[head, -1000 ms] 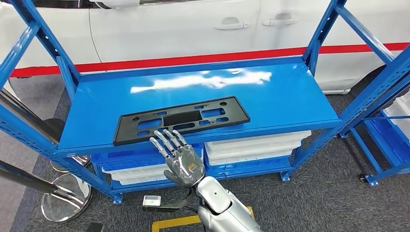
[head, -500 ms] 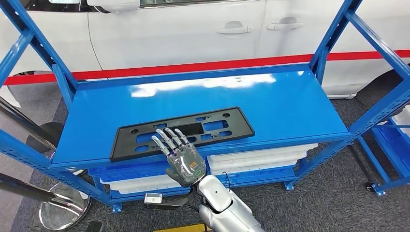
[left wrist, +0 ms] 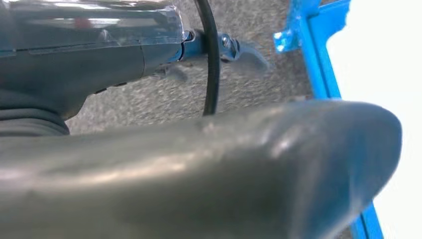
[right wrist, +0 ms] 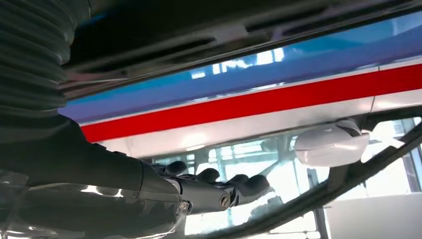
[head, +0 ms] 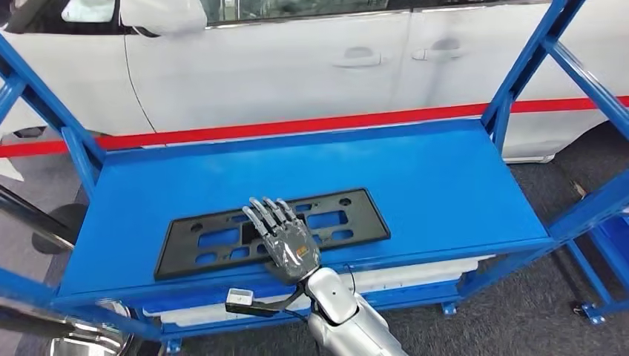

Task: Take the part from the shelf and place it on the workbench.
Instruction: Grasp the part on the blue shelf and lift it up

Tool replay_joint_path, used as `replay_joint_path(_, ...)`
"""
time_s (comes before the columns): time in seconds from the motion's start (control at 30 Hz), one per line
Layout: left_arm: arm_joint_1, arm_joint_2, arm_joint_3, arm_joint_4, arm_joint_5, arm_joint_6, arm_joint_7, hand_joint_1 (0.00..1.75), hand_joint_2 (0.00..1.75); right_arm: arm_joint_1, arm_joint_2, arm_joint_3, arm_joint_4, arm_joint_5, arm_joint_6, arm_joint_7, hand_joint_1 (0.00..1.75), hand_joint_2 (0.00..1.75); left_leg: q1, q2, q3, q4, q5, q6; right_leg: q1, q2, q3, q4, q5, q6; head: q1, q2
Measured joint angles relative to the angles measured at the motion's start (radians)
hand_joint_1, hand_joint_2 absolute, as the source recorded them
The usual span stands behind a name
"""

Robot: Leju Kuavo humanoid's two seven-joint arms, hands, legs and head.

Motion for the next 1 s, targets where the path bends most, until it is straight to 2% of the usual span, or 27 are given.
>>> replay_joint_path(0.07,0.000,0.000,0.000,0.000,-0.011,0.000,0.001,0.00,0.00,-0.013,0.001,-0.008,0.011,0.006,0.000,0.014,0.00,1.75,0.004,-0.001,0.015,-0.010,0.001,0.010,-0.001,-0.001,-0.009,0.028,0.003,0.010,0.000,0.000)
replay_joint_path(0.1,-0.003,0.000,0.000,0.000,-0.018,0.000,0.001,0.00,0.00,-0.023,0.002,-0.011,0.022,0.011,0.000,0.025,0.00,1.75,0.007,-0.001,0.025,-0.016,0.000,0.014,-0.001,-0.001,-0.031,0.067,0.004,0.015,0.000,0.000)
replay_joint_path(0.13,-0.007,-0.001,0.000,0.000,-0.025,0.001,0.001,0.00,0.00,-0.037,0.002,-0.014,0.039,0.019,0.000,0.038,0.00,1.75,0.009,-0.002,0.034,-0.021,-0.003,0.018,-0.004,-0.002,-0.067,0.125,-0.005,0.021,0.000,0.000)
replay_joint_path(0.2,-0.013,-0.001,0.000,0.000,-0.039,0.002,0.002,0.00,0.00,-0.065,0.000,-0.022,0.082,0.036,0.000,0.069,0.00,1.75,0.009,-0.003,0.048,-0.025,-0.015,0.024,-0.009,-0.003,-0.155,0.246,-0.049,0.029,0.000,0.000)
replay_joint_path(0.23,-0.015,-0.001,0.000,0.000,-0.045,0.002,0.002,0.00,0.00,-0.077,-0.001,-0.025,0.105,0.044,0.000,0.082,0.00,1.75,0.009,-0.003,0.055,-0.025,-0.021,0.025,-0.013,-0.004,-0.192,0.281,-0.068,0.033,0.000,0.000)
replay_joint_path(0.27,-0.016,-0.001,0.000,0.000,-0.049,0.001,0.003,0.00,0.00,-0.088,-0.003,-0.028,0.125,0.051,0.000,0.093,0.00,1.75,0.009,-0.004,0.063,-0.025,-0.028,0.025,-0.015,-0.004,-0.214,0.286,-0.067,0.035,0.000,0.000)
replay_joint_path(0.3,-0.016,-0.001,0.000,0.000,-0.053,0.000,0.004,0.00,0.00,-0.099,-0.004,-0.030,0.144,0.061,0.000,0.106,0.00,1.75,0.010,-0.005,0.073,-0.025,-0.036,0.024,-0.017,-0.005,-0.219,0.260,-0.040,0.035,0.000,0.000)
replay_joint_path(0.37,-0.019,-0.002,0.000,0.000,-0.059,-0.008,0.002,0.00,0.00,-0.127,-0.005,-0.030,0.189,0.086,0.004,0.137,0.00,1.75,0.010,-0.006,0.092,-0.024,-0.049,0.019,-0.019,-0.005,-0.189,0.136,0.064,0.033,0.000,0.000)
replay_joint_path(0.4,-0.022,-0.002,0.000,0.000,-0.062,-0.014,0.000,0.00,0.00,-0.145,-0.005,-0.029,0.215,0.098,0.010,0.154,0.00,1.75,0.010,-0.007,0.098,-0.023,-0.054,0.015,-0.017,-0.006,-0.174,0.077,0.097,0.030,0.001,0.000)
replay_joint_path(0.43,-0.025,-0.002,0.001,0.000,-0.066,-0.022,-0.004,0.00,0.00,-0.164,-0.006,-0.029,0.240,0.108,0.018,0.167,0.00,1.75,0.009,-0.008,0.100,-0.022,-0.058,0.010,-0.015,-0.006,-0.163,0.039,0.120,0.024,0.000,0.000)
replay_joint_path(0.5,-0.029,-0.003,0.003,0.000,-0.076,-0.036,-0.015,0.00,0.00,-0.196,-0.008,-0.029,0.279,0.117,0.035,0.183,0.07,1.75,0.007,-0.009,0.102,-0.016,-0.060,-0.003,-0.011,-0.005,-0.160,0.021,0.124,0.012,0.000,0.000)
replay_joint_path(0.57,-0.030,-0.004,0.004,0.000,-0.088,-0.045,-0.024,0.00,0.00,-0.221,-0.010,-0.029,0.305,0.118,0.049,0.185,0.94,1.75,0.008,-0.007,0.102,-0.006,-0.067,-0.014,-0.014,-0.004,-0.152,0.013,0.133,0.000,0.000,0.000)
replay_joint_path(0.63,-0.032,-0.004,0.005,0.000,-0.093,-0.049,-0.027,0.00,0.00,-0.239,-0.010,-0.029,0.326,0.110,0.069,0.182,1.75,1.75,0.010,-0.006,0.077,0.052,-0.105,-0.021,-0.016,-0.005,-0.145,0.003,0.136,-0.011,0.000,0.000)
replay_joint_path(0.7,-0.032,-0.004,0.008,0.000,-0.093,-0.049,-0.028,0.00,0.00,-0.247,-0.010,-0.029,0.342,0.093,0.097,0.177,1.75,1.75,0.011,-0.005,0.022,0.173,-0.169,-0.027,-0.013,-0.006,-0.146,0.000,0.136,-0.016,0.000,0.000)
replay_joint_path(0.73,-0.031,-0.004,0.011,0.000,-0.093,-0.048,-0.027,0.00,0.00,-0.249,-0.010,-0.029,0.349,0.084,0.112,0.174,1.75,1.75,0.011,-0.005,-0.003,0.228,-0.193,-0.030,-0.011,-0.007,-0.148,0.001,0.137,-0.018,0.000,0.000)
replay_joint_path(0.77,-0.029,-0.004,0.014,0.000,-0.093,-0.048,-0.026,0.00,0.00,-0.252,-0.011,-0.029,0.355,0.075,0.125,0.172,1.75,1.75,0.011,-0.005,-0.015,0.255,-0.201,-0.030,-0.010,-0.007,-0.149,0.002,0.138,-0.019,0.000,0.000)
replay_joint_path(0.8,-0.028,-0.004,0.017,0.000,-0.093,-0.048,-0.025,0.00,0.00,-0.255,-0.011,-0.029,0.360,0.067,0.136,0.170,1.75,1.75,0.011,-0.005,-0.009,0.248,-0.191,-0.029,-0.008,-0.007,-0.150,0.004,0.138,-0.019,0.000,0.000)
replay_joint_path(0.83,-0.028,-0.004,0.021,0.000,-0.093,-0.048,-0.025,0.00,0.00,-0.258,-0.012,-0.030,0.364,0.060,0.143,0.168,1.75,1.75,0.011,-0.005,0.015,0.204,-0.164,-0.027,-0.007,-0.007,-0.151,0.007,0.139,-0.019,0.000,0.000)
replay_joint_path(0.87,-0.029,-0.004,0.023,0.000,-0.093,-0.047,-0.024,0.00,0.00,-0.262,-0.012,-0.030,0.368,0.054,0.147,0.167,1.75,1.75,0.011,-0.005,0.050,0.135,-0.130,-0.023,-0.007,-0.007,-0.152,0.010,0.139,-0.018,0.000,0.000)
replay_joint_path(0.9,-0.030,-0.004,0.025,0.000,-0.093,-0.047,-0.025,0.00,0.00,-0.266,-0.013,-0.031,0.370,0.047,0.149,0.165,1.75,1.75,0.009,-0.005,0.082,0.069,-0.110,-0.019,-0.005,-0.007,-0.154,0.014,0.141,-0.016,0.000,0.000)
replay_joint_path(0.93,-0.032,-0.004,0.028,0.000,-0.094,-0.047,-0.026,0.00,0.00,-0.269,-0.015,-0.031,0.372,0.042,0.149,0.163,1.75,1.75,0.007,-0.004,0.104,0.020,-0.105,-0.015,-0.004,-0.007,-0.156,0.018,0.142,-0.012,0.000,0.000)
replay_joint_path(1.0,-0.031,-0.005,0.034,0.000,-0.095,-0.045,-0.028,0.00,0.00,-0.273,-0.017,-0.032,0.373,0.032,0.147,0.158,1.75,1.75,0.001,-0.004,0.111,-0.011,-0.106,-0.005,-0.002,-0.006,-0.163,0.021,0.147,-0.002,0.000,0.000)
